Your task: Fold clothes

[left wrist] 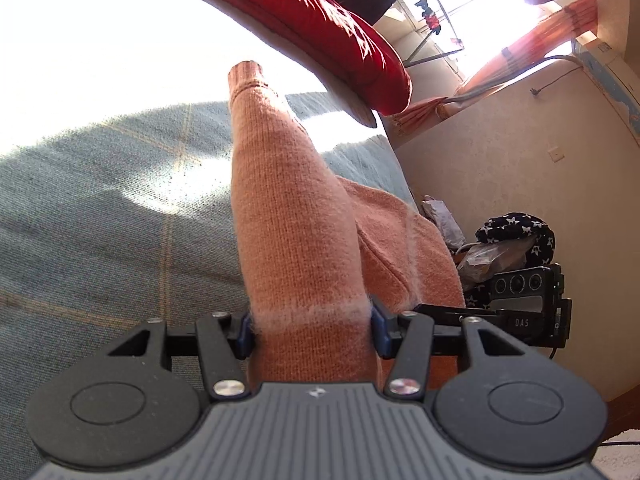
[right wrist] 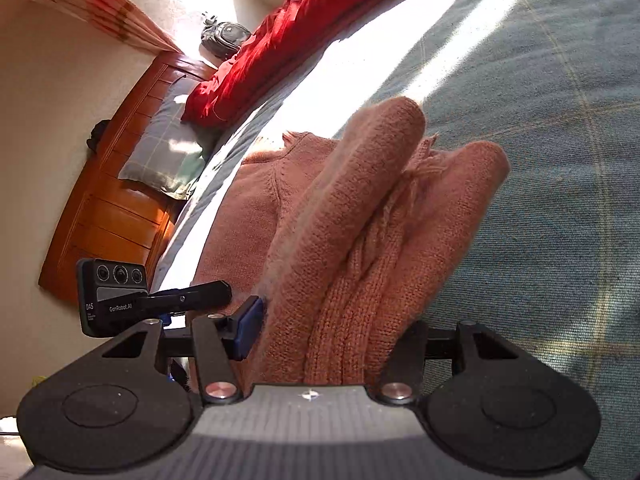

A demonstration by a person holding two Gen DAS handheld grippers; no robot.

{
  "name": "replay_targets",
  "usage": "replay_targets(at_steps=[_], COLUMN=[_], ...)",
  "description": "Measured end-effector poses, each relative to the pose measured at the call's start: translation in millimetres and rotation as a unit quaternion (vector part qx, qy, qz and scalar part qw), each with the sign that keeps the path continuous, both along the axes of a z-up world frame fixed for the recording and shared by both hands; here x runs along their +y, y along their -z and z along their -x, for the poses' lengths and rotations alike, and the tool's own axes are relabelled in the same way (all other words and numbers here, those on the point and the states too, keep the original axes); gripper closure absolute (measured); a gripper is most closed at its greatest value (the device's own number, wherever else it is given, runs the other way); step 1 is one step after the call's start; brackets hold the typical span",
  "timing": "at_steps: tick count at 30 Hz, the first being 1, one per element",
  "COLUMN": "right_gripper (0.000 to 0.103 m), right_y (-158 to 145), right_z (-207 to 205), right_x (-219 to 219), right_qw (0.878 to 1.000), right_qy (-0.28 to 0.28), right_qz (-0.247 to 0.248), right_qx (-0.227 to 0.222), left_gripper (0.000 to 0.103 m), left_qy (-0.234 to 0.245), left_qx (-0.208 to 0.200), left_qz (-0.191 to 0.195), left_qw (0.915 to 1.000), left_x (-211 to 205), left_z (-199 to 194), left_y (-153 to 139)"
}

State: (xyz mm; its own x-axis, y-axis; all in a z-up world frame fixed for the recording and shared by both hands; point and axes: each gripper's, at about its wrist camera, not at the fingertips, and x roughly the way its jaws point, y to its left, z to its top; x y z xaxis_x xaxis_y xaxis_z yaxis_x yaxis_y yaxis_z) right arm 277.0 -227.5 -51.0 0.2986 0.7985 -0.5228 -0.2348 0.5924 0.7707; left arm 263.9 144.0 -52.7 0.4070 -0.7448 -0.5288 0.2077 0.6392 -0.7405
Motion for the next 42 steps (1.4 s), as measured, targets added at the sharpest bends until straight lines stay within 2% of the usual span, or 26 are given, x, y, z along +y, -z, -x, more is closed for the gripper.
replay_targets(at_steps=[6,11,20,26,34,42], right_gripper=[0.045,0.045,0.045,0.045,0.045,0.045], right_y=[-9,-17,-33,-36,-25,-6], right_z=[-28,-53,-82,-89,-94,-93], right_x=[75,157,316,405,479,511], right_qw=[0.998,0.993,0.979,0.973,0.972,0.975], right_qy=[-0.06,-0.117,-0.203,-0.227,-0.23,-0.215], right_qz=[0.001,-0.005,-0.013,-0.009,-0.008,0.002], right_qx=[-0.009,-0.013,-0.026,-0.043,-0.047,-0.052], left_gripper=[0.051,0.051,0.05,0.05,0.051,0.051], left_qy=[-0.061,-0.126,-0.232,-0.279,-0.329,-0.344], left_qx=[-0.008,-0.014,-0.012,0.0,0.014,0.032], left_qz=[-0.023,-0.044,-0.081,-0.109,-0.119,-0.126], left_qw=[0.9978,0.991,0.9693,0.9541,0.9368,0.9299], left_x=[71,145,274,333,395,428], left_z=[13,25,31,24,11,-5], left_y=[-13,-25,-41,-46,-38,-25])
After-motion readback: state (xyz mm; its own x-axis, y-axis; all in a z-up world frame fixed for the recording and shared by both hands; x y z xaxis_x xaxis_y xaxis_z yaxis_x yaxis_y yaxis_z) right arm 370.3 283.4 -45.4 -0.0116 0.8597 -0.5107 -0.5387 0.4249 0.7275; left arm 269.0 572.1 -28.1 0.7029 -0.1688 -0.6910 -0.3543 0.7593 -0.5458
